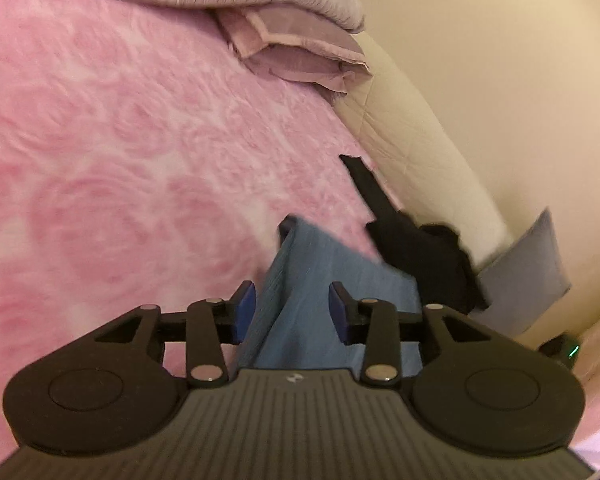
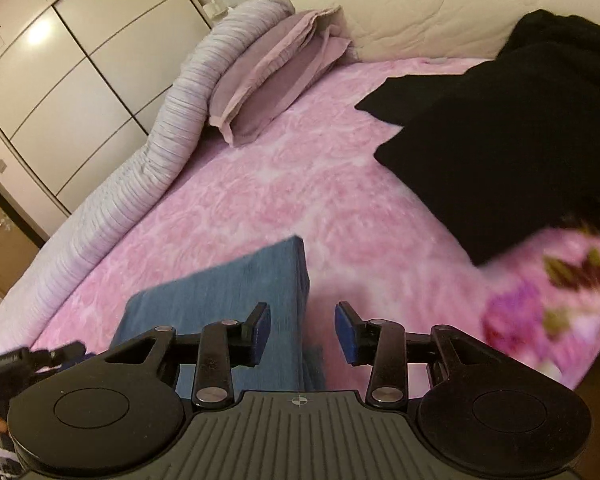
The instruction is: Fold clothes
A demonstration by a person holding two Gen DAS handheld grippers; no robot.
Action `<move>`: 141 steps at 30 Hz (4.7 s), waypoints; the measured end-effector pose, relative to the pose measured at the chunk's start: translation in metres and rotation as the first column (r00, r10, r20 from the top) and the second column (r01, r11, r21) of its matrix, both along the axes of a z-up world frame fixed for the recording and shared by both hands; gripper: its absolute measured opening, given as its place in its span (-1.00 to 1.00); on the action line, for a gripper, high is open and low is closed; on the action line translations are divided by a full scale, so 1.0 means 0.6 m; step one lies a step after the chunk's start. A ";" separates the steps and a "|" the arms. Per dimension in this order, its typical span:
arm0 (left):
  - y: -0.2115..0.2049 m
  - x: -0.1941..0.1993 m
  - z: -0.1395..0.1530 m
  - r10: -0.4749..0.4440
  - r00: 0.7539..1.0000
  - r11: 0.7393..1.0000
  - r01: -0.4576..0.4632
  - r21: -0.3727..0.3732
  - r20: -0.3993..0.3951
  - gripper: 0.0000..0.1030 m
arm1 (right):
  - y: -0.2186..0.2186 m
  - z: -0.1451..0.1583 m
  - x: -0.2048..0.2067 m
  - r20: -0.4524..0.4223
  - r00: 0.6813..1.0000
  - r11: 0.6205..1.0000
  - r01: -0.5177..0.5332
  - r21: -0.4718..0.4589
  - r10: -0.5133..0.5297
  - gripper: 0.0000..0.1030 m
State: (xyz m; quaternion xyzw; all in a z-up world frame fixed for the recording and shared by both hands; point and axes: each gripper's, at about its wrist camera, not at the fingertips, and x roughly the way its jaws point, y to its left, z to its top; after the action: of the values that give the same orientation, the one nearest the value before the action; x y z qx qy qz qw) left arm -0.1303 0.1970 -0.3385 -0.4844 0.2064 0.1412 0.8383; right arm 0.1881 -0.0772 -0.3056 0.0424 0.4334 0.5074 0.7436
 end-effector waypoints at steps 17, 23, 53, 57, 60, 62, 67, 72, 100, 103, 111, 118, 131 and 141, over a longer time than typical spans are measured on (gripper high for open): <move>0.040 0.062 -0.037 -0.010 0.999 0.992 0.015 -0.129 0.040 -0.92 | 0.081 -0.027 0.043 -0.015 0.998 0.998 -0.054 0.010 0.054 -0.69; 0.031 0.070 -0.014 -0.051 0.997 0.999 0.050 0.020 0.050 -1.00 | 0.083 -0.031 0.054 -0.004 0.998 0.998 -0.056 0.007 0.056 -0.90; -0.062 0.204 -0.048 0.007 0.958 0.867 0.137 0.479 -0.287 -0.94 | 0.185 -0.096 -0.066 0.457 0.861 0.951 -0.088 -0.297 0.222 -0.87; -0.058 0.200 -0.029 0.000 0.951 0.870 0.152 0.468 -0.309 -0.95 | 0.166 -0.075 -0.029 0.349 0.924 0.964 -0.070 -0.255 0.159 -0.84; -0.079 0.156 0.000 0.035 0.963 0.889 0.091 0.449 -0.266 -0.96 | 0.110 -0.027 -0.029 0.289 0.955 0.985 -0.017 -0.170 0.067 -0.84; -0.110 0.117 0.019 0.082 0.963 0.888 0.046 0.458 -0.256 -0.94 | 0.061 0.005 -0.058 0.288 0.957 0.992 0.005 -0.123 0.031 -0.83; -0.211 0.015 0.041 0.117 0.972 0.908 -0.022 0.419 -0.202 -0.94 | -0.045 0.015 -0.164 0.344 0.937 0.989 -0.002 -0.151 0.055 -0.82; -0.270 -0.014 -0.012 0.141 0.943 0.928 -0.020 0.371 -0.302 -0.93 | -0.075 -0.042 -0.231 0.398 0.913 0.968 0.017 -0.249 0.086 -0.80; -0.504 -0.130 0.133 0.246 0.836 0.830 0.081 0.553 -0.491 -0.34 | -0.214 0.051 -0.372 0.308 0.951 0.939 0.133 -0.316 -0.031 0.12; -0.518 -0.139 0.142 0.246 0.839 0.822 0.084 0.563 -0.484 -0.34 | -0.225 0.059 -0.390 0.325 0.946 0.941 0.129 -0.313 -0.022 0.13; -0.555 -0.165 0.163 0.247 0.853 0.804 0.086 0.589 -0.460 -0.33 | -0.249 0.082 -0.419 0.362 0.932 0.951 0.121 -0.286 -0.009 0.14; -0.580 -0.187 0.184 0.253 0.864 0.788 0.077 0.611 -0.435 -0.33 | -0.270 0.104 -0.433 0.385 0.923 0.960 0.123 -0.252 -0.017 0.14; -0.587 -0.210 0.203 0.263 0.877 0.783 0.050 0.620 -0.403 -0.23 | -0.274 0.123 -0.452 0.408 0.913 0.972 0.099 -0.213 -0.004 0.15; -0.488 -0.202 0.136 0.220 0.890 0.894 -0.019 0.447 -0.400 -0.06 | -0.255 0.038 -0.368 0.260 0.965 0.951 0.119 -0.284 -0.043 0.16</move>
State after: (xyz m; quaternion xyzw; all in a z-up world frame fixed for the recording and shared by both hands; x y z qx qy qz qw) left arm -0.2514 -0.0957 -0.2569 -0.2541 0.3232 0.3419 0.8450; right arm -0.0329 -0.2299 -0.2826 -0.1165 0.4051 0.4065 0.8106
